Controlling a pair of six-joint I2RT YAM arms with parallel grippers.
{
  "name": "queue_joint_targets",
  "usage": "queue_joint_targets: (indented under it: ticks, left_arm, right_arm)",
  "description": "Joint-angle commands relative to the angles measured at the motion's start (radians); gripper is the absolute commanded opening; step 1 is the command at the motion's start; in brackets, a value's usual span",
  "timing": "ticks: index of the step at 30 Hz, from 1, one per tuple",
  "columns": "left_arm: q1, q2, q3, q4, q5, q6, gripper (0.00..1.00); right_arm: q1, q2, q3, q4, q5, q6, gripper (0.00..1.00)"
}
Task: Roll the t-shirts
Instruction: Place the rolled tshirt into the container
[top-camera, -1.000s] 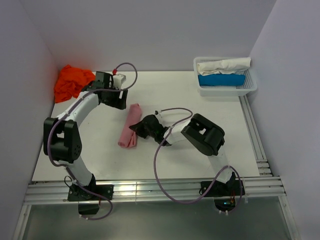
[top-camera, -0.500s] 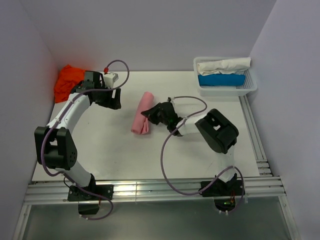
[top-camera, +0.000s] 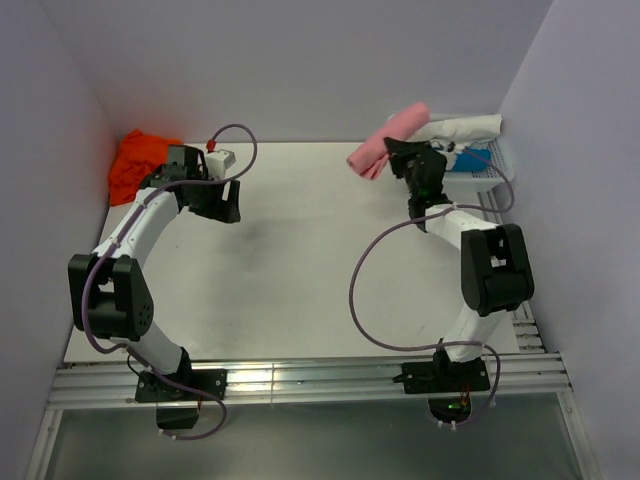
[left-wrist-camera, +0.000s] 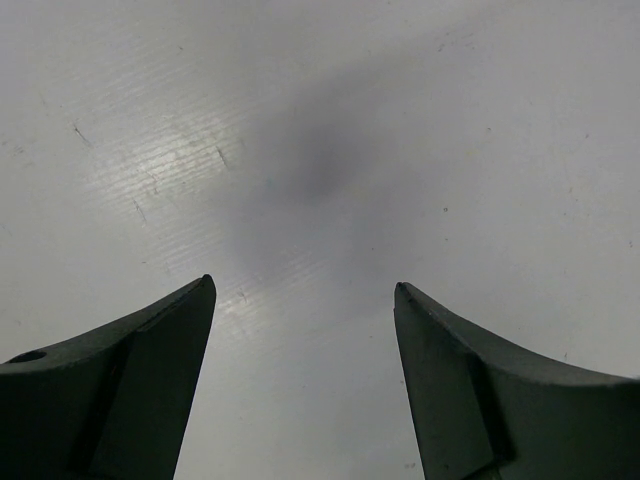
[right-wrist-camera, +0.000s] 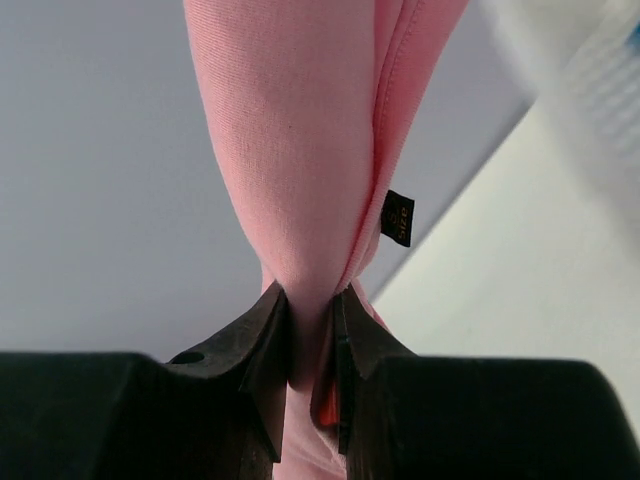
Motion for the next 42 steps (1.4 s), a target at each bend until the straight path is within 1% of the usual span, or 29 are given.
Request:
queue_joint_targets:
  ticks: [1, 5, 8, 12, 13, 14, 18, 26, 33, 34, 36, 39, 40, 42]
  left_arm:
    - [0.002, 0.013, 0.051, -0.005, 0.023, 0.025, 0.78]
    - [0.002, 0.045, 0.086, -0.017, 0.029, 0.029, 0.78]
    - [0.002, 0.063, 0.103, -0.029, 0.038, 0.031, 0.78]
    - [0.002, 0.075, 0.109, -0.029, 0.025, 0.035, 0.78]
    - [0.002, 0.077, 0.106, -0.026, 0.017, 0.038, 0.78]
    - [0.002, 0.079, 0.106, -0.026, 0.015, 0.043, 0.78]
    - [0.002, 0.089, 0.111, -0.028, 0.011, 0.048, 0.78]
    - [0.002, 0.118, 0.125, -0.02, 0.008, 0.042, 0.78]
    - [0.002, 0.143, 0.132, -0.019, -0.006, 0.046, 0.78]
    - [0.002, 0.145, 0.134, -0.017, -0.006, 0.046, 0.78]
    - [0.002, 0.149, 0.14, -0.017, -0.008, 0.046, 0.78]
    - [0.002, 0.155, 0.152, -0.025, 0.001, 0.045, 0.78]
    - [0.002, 0.155, 0.155, -0.026, 0.005, 0.043, 0.78]
    - [0.002, 0.152, 0.161, -0.028, 0.008, 0.043, 0.78]
  right_arm:
    - [-0.082, -0.044, 0.021, 0.059, 0.142, 0.054, 0.0]
    - [-0.135, -0.018, 0.027, 0.059, 0.237, 0.109, 0.0]
    - [-0.16, 0.066, 0.056, 0.077, 0.266, 0.149, 0.0]
    - [-0.169, 0.123, 0.064, 0.067, 0.322, 0.215, 0.0]
    - [-0.201, 0.132, 0.076, 0.06, 0.328, 0.223, 0.0]
    - [-0.207, 0.15, 0.081, 0.048, 0.334, 0.23, 0.0]
    - [-0.234, 0.193, 0.11, 0.033, 0.333, 0.244, 0.0]
    - [-0.287, 0.305, 0.2, 0.022, 0.279, 0.275, 0.0]
    - [-0.301, 0.405, 0.357, -0.009, 0.25, 0.275, 0.0]
    - [-0.303, 0.434, 0.381, -0.019, 0.231, 0.27, 0.0]
    - [-0.304, 0.459, 0.464, -0.122, 0.216, 0.266, 0.0]
    - [-0.301, 0.473, 0.496, -0.203, 0.201, 0.279, 0.0]
    - [-0.301, 0.479, 0.506, -0.257, 0.181, 0.281, 0.0]
    - [-0.304, 0.491, 0.561, -0.327, 0.155, 0.283, 0.07]
